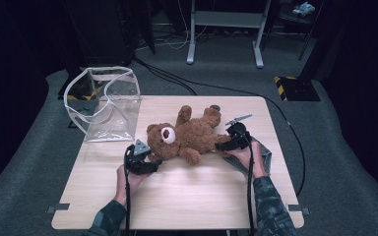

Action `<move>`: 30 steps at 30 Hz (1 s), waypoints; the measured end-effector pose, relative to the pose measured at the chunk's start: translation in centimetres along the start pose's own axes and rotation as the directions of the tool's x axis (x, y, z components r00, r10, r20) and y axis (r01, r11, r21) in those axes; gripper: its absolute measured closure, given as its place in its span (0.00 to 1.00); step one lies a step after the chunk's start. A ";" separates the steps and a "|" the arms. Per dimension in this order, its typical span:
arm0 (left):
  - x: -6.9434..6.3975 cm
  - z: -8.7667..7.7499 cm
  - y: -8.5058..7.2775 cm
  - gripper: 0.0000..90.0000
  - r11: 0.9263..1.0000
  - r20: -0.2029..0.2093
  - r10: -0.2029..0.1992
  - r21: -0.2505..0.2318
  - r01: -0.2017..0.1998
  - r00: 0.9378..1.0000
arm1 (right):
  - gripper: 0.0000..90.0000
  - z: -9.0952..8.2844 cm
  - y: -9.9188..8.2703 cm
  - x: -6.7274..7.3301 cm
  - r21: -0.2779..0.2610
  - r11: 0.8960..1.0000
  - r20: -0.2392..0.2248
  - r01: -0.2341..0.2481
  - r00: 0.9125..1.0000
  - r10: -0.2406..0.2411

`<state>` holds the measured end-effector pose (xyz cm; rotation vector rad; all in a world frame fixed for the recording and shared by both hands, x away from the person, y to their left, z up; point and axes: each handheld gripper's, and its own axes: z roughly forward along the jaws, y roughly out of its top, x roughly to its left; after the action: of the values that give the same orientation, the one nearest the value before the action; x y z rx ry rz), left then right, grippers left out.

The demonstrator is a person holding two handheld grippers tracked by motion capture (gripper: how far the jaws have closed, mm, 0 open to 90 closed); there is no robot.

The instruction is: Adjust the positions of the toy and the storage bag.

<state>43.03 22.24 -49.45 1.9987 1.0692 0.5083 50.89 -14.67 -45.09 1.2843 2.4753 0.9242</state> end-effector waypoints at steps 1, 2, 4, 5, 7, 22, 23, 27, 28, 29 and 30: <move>0.2 0.0 0.0 0.32 1.000 0.000 -0.011 0.003 0.011 1.000 | 0.26 0.1 0.0 0.1 -0.003 1.000 0.001 -0.015 1.000 0.015; 0.4 0.1 0.0 0.31 0.999 0.007 -0.028 0.016 0.028 1.000 | 0.25 0.1 -0.1 0.1 -0.003 1.000 -0.001 -0.007 1.000 0.007; 0.5 0.5 0.1 0.29 0.999 0.006 -0.038 0.030 0.038 0.999 | 0.23 0.2 -0.1 0.0 -0.002 1.000 0.003 -0.011 1.000 0.011; 0.6 0.7 0.2 0.29 0.999 0.006 -0.032 0.041 0.032 0.999 | 0.22 0.2 -0.1 0.0 0.001 1.000 -0.004 -0.010 1.000 0.010; 0.6 1.2 0.2 0.30 0.997 0.010 -0.042 0.062 0.042 0.999 | 0.18 0.4 0.0 -0.1 0.010 1.000 -0.015 0.002 1.000 -0.001; 1.0 2.1 1.0 0.61 0.997 0.042 -0.031 0.067 0.028 0.999 | 0.45 1.4 0.5 0.3 0.021 0.999 -0.071 0.044 0.997 -0.042; 1.0 2.1 1.0 0.64 0.997 0.048 -0.029 0.072 0.026 0.998 | 0.50 1.4 0.4 0.3 0.025 0.999 -0.077 0.042 0.996 -0.040; 0.9 2.3 1.1 0.76 0.997 0.060 -0.021 0.072 0.017 0.998 | 0.70 1.6 -0.1 0.3 0.019 0.999 -0.098 0.040 0.994 -0.038; 0.9 2.3 1.1 0.77 0.998 0.058 -0.012 0.070 0.008 0.998 | 0.72 1.6 -0.2 0.4 0.015 0.999 -0.096 0.045 0.994 -0.043; 0.9 2.3 1.1 0.79 0.998 0.061 -0.013 0.063 0.009 0.998 | 0.75 1.7 -0.3 0.4 0.010 0.998 -0.094 0.055 0.994 -0.054; 0.9 2.3 1.1 0.80 0.998 0.052 -0.004 0.056 0.001 0.999 | 0.77 1.6 -0.3 0.5 0.003 0.998 -0.092 0.055 0.994 -0.054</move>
<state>45.59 21.56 -49.93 2.0483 1.0638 0.4267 51.13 -13.73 -46.53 1.1954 2.5704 0.9842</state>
